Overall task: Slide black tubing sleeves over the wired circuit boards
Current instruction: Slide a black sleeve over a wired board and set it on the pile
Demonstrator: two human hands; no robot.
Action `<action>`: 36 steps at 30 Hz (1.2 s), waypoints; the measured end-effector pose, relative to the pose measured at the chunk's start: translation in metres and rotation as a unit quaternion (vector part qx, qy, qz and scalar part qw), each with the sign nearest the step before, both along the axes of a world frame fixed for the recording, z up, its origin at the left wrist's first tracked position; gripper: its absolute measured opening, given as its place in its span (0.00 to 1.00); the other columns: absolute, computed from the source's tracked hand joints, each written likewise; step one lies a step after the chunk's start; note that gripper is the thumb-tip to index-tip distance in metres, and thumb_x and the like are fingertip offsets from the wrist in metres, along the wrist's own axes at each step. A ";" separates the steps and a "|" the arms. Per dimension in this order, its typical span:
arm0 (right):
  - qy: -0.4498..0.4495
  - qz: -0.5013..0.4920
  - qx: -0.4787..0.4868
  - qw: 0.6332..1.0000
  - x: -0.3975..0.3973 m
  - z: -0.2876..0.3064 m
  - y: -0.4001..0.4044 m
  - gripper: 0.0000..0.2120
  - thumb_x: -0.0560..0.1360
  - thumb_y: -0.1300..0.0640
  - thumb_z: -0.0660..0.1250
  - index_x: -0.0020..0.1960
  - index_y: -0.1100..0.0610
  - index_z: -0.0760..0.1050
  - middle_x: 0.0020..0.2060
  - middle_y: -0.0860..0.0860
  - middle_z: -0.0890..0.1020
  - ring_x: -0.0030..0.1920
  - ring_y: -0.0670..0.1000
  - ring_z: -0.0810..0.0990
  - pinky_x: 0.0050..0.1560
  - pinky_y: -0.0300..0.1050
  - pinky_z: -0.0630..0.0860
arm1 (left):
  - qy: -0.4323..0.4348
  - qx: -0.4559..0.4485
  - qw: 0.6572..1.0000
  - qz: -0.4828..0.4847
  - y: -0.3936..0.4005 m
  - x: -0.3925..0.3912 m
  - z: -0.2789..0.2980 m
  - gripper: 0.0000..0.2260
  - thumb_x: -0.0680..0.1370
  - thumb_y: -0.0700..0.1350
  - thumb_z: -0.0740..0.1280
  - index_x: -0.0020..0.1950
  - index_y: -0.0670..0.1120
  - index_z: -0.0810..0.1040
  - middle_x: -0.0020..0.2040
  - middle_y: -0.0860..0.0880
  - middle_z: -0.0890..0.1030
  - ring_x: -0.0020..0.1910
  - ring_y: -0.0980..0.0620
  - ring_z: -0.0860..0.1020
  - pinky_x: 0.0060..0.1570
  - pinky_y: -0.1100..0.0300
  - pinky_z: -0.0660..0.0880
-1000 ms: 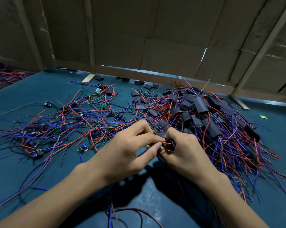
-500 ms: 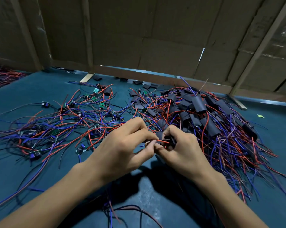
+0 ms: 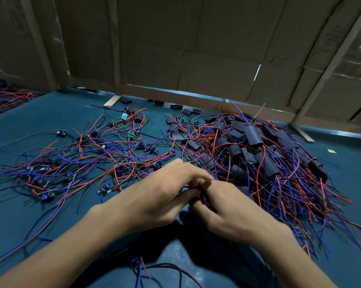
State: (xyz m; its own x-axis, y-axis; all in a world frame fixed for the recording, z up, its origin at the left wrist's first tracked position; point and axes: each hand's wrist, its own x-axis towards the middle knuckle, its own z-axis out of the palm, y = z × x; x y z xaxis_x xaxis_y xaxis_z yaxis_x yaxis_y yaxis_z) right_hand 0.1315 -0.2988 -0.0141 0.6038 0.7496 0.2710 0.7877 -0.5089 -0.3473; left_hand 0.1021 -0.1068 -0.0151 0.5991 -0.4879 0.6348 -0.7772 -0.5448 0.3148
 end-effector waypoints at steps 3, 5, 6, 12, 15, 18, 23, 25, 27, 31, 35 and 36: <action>0.054 0.013 -0.004 0.998 0.002 0.000 0.000 0.05 0.77 0.53 0.54 0.44 0.43 0.62 0.40 0.47 0.76 0.39 0.52 0.71 0.42 0.50 0.69 | 0.022 -0.017 1.000 0.004 0.002 0.002 -0.001 0.22 0.79 0.41 0.66 0.73 0.45 0.69 0.52 0.60 0.72 0.50 0.64 0.70 0.55 0.70 0.66; 0.064 -0.015 0.011 0.998 0.004 0.000 0.000 0.07 0.76 0.55 0.54 0.42 0.43 0.60 0.39 0.49 0.75 0.39 0.53 0.69 0.42 0.48 0.68 | 0.019 -0.002 0.999 0.036 0.008 0.005 -0.004 0.28 0.79 0.49 0.67 0.78 0.48 0.63 0.55 0.60 0.73 0.52 0.60 0.71 0.57 0.65 0.67; 0.062 -0.030 0.024 0.997 0.005 0.001 0.000 0.05 0.76 0.54 0.54 0.43 0.45 0.62 0.38 0.50 0.75 0.39 0.55 0.71 0.42 0.50 0.69 | 0.016 0.024 0.997 0.069 0.012 0.006 -0.006 0.31 0.79 0.55 0.66 0.79 0.50 0.60 0.59 0.59 0.73 0.54 0.57 0.72 0.59 0.60 0.68; -0.011 -0.111 0.155 0.982 0.012 0.004 -0.009 0.09 0.80 0.59 0.57 0.47 0.60 0.75 0.31 0.37 0.76 0.31 0.37 0.73 0.33 0.29 0.65 | 0.046 0.133 0.971 0.193 0.022 0.010 -0.010 0.19 0.81 0.57 0.62 0.67 0.49 0.74 0.57 0.55 0.79 0.57 0.52 0.75 0.60 0.50 0.69; -0.011 -0.120 0.169 0.978 0.016 0.001 -0.013 0.08 0.83 0.65 0.60 0.46 0.60 0.74 0.35 0.27 0.75 0.31 0.34 0.73 0.33 0.25 0.64 | 0.073 -0.043 0.977 0.195 0.021 0.011 -0.008 0.13 0.78 0.45 0.72 0.62 0.47 0.78 0.48 0.56 0.81 0.47 0.62 0.78 0.53 0.67 0.73; -0.011 -0.137 0.165 0.977 0.019 -0.001 -0.016 0.08 0.82 0.64 0.60 0.45 0.56 0.73 0.32 0.33 0.76 0.32 0.36 0.73 0.33 0.29 0.63 | 0.115 -0.149 0.952 0.241 0.024 0.012 -0.005 0.11 0.76 0.45 0.75 0.56 0.48 0.77 0.36 0.57 0.82 0.37 0.64 0.80 0.40 0.75 0.71; -0.087 -0.152 0.137 0.975 0.017 0.002 -0.014 0.19 0.81 0.45 0.64 0.37 0.51 0.62 0.25 0.44 0.64 0.27 0.50 0.65 0.30 0.51 0.65 | 0.044 -0.169 0.964 0.201 0.025 0.009 0.001 0.08 0.77 0.36 0.73 0.54 0.43 0.81 0.41 0.55 0.83 0.39 0.60 0.83 0.41 0.67 0.77; -0.101 -0.179 0.110 0.972 0.014 0.007 -0.013 0.23 0.77 0.38 0.66 0.36 0.54 0.65 0.25 0.46 0.69 0.29 0.57 0.72 0.31 0.54 0.72 | -0.029 -0.135 0.972 0.189 0.024 0.007 0.004 0.09 0.78 0.36 0.71 0.58 0.41 0.81 0.48 0.50 0.82 0.45 0.56 0.82 0.46 0.60 0.79; -0.114 -0.205 0.103 0.967 0.011 0.009 -0.013 0.25 0.74 0.35 0.68 0.36 0.55 0.69 0.27 0.49 0.75 0.32 0.59 0.76 0.33 0.54 0.75 | -0.098 -0.076 0.975 0.185 0.023 0.006 0.005 0.10 0.80 0.37 0.69 0.61 0.40 0.81 0.53 0.47 0.81 0.49 0.51 0.82 0.50 0.55 0.79; -0.160 -0.213 0.084 0.960 0.010 0.010 -0.012 0.26 0.70 0.36 0.74 0.34 0.53 0.65 0.27 0.50 0.76 0.32 0.60 0.78 0.29 0.49 0.72 | -0.129 -0.011 0.978 0.161 0.020 0.005 0.006 0.13 0.83 0.40 0.65 0.67 0.40 0.79 0.54 0.44 0.80 0.45 0.45 0.81 0.41 0.49 0.80; -0.190 -0.197 0.049 0.961 0.007 0.010 -0.011 0.25 0.68 0.35 0.74 0.34 0.49 0.63 0.26 0.50 0.77 0.31 0.59 0.80 0.26 0.47 0.70 | -0.116 0.035 0.987 0.108 0.015 0.001 0.006 0.15 0.81 0.40 0.68 0.66 0.38 0.79 0.55 0.44 0.80 0.47 0.49 0.81 0.47 0.57 0.80; -0.191 -0.194 0.043 0.961 0.006 0.010 -0.011 0.25 0.68 0.34 0.73 0.34 0.49 0.64 0.26 0.49 0.77 0.31 0.58 0.80 0.26 0.47 0.70 | -0.109 0.035 0.988 0.102 0.014 0.000 0.005 0.14 0.80 0.40 0.68 0.65 0.38 0.79 0.54 0.45 0.81 0.48 0.51 0.81 0.49 0.61 0.79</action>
